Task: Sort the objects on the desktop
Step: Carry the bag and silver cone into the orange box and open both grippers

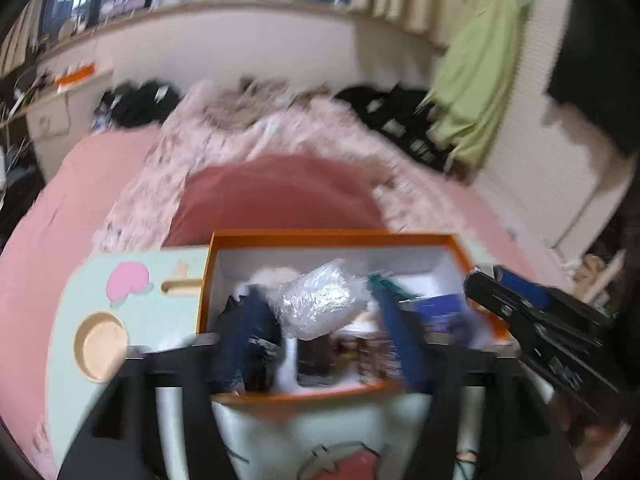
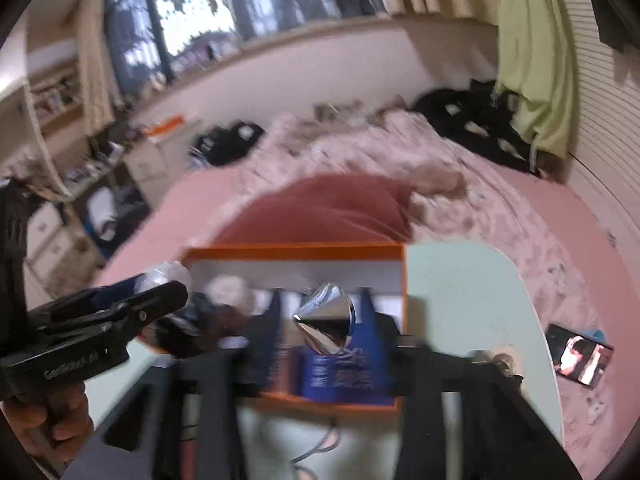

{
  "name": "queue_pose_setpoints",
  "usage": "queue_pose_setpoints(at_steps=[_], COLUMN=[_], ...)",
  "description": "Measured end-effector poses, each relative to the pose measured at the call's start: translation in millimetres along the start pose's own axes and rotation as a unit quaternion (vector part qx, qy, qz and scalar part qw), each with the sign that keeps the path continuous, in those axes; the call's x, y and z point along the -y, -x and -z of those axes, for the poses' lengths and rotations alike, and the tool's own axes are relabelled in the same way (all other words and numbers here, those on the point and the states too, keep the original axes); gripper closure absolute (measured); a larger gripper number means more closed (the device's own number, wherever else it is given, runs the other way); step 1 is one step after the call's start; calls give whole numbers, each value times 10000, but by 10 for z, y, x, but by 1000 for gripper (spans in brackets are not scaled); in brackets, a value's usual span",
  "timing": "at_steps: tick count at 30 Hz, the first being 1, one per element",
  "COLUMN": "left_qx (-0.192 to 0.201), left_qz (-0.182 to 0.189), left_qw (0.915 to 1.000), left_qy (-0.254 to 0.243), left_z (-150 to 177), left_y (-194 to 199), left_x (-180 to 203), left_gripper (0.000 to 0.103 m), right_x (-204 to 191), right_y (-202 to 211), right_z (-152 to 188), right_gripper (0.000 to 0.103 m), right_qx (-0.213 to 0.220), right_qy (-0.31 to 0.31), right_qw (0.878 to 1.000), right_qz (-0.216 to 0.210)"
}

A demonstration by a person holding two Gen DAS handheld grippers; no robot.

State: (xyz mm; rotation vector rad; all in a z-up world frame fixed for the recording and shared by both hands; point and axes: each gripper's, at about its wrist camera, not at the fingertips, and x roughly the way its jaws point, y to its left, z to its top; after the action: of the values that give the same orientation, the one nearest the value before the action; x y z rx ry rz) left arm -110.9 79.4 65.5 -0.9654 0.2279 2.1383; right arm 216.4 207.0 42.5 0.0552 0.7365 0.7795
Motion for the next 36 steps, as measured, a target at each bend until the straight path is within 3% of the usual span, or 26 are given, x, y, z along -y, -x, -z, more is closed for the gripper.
queue_pose_setpoints(at_steps=[3, 5, 10, 15, 22, 26, 28, 31, 36], left_qx=[-404, -252, -170, -106, -62, 211, 302, 28, -575], left_qz=[-78, -373, -463, -466, -381, -345, -145, -183, -312], left_qw=[9991, 9986, 9981, 9974, 9967, 9977, 9982, 9984, 9972], left_qy=[111, -271, -371, -532, -715, -539, -490, -525, -358], left_z=[138, 235, 344, 439, 599, 579, 627, 796, 1287], left_y=[-303, -309, -238, -196, -39, 175, 400, 553, 440], left_x=[-91, -10, 9, 0, 19, -33, -14, 27, -28], left_gripper=[26, 24, 23, 22, 22, 22, 22, 22, 22], right_x=[-4, 24, 395, 122, -3, -62, -122, -200, -263], right_y=[-112, -256, -372, -140, -35, 254, 467, 664, 521], right_z=[110, 220, 399, 480, 608, 623, 640, 753, 1122], right_gripper=[24, 24, 21, 27, 28, 29, 26, 21, 21], right_qx=[-21, -459, -776, -417, -543, 102, 354, 347, -325], right_qy=[274, 338, -857, -46, 157, 308, 439, 608, 763], right_qw=[9983, 9968, 9923, 9991, 9977, 9982, 9971, 9967, 9959], right_qz=[514, 559, -454, 97, 373, 500, 509, 417, 368])
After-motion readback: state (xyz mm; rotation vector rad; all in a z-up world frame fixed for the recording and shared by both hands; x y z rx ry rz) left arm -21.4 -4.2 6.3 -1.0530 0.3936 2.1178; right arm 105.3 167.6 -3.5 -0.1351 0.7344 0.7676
